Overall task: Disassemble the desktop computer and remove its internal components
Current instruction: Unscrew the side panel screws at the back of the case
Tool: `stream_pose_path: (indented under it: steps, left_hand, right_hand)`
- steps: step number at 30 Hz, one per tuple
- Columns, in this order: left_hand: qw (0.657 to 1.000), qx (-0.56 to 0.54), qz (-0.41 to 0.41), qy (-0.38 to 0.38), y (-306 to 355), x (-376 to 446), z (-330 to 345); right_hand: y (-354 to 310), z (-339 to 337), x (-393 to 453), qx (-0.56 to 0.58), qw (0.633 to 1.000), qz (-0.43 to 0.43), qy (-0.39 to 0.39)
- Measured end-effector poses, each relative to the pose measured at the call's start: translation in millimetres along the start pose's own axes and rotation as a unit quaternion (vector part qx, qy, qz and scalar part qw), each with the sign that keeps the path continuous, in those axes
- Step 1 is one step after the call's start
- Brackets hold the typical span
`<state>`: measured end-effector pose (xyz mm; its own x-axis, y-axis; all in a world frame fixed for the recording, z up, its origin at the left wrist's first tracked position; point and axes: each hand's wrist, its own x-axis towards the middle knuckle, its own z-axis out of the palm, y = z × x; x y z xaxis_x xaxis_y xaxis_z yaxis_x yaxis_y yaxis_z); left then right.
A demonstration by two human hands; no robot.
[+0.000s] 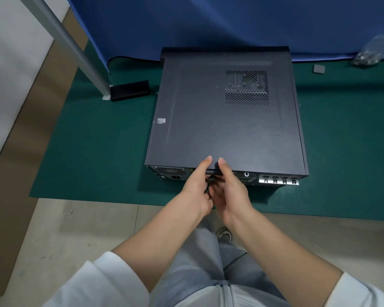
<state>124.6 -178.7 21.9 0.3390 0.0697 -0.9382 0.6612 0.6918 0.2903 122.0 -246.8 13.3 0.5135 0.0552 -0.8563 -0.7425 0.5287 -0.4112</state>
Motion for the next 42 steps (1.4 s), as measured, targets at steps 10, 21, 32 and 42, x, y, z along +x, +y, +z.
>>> stream_pose_path:
  steps: [10, 21, 32, 42]
  left_hand:
    - [0.996, -0.058, 0.041, 0.052, 3, 0, 13]
    - [0.985, -0.149, 0.083, 0.035, -9, 7, 13]
    - [0.987, -0.121, 0.1, 0.036, -18, 7, 7]
    - [0.914, 0.1, 0.315, 0.236, -3, -8, -20]
  right_hand:
    - [6, 30, 14, 0.092, 0.991, -0.005, 0.102]
    - [1, 17, 9, 0.108, 0.993, 0.015, 0.034]
    - [7, 6, 10, 0.086, 0.996, 0.025, -0.014]
    - [-16, -24, 9, -0.008, 1.0, -0.012, -0.011]
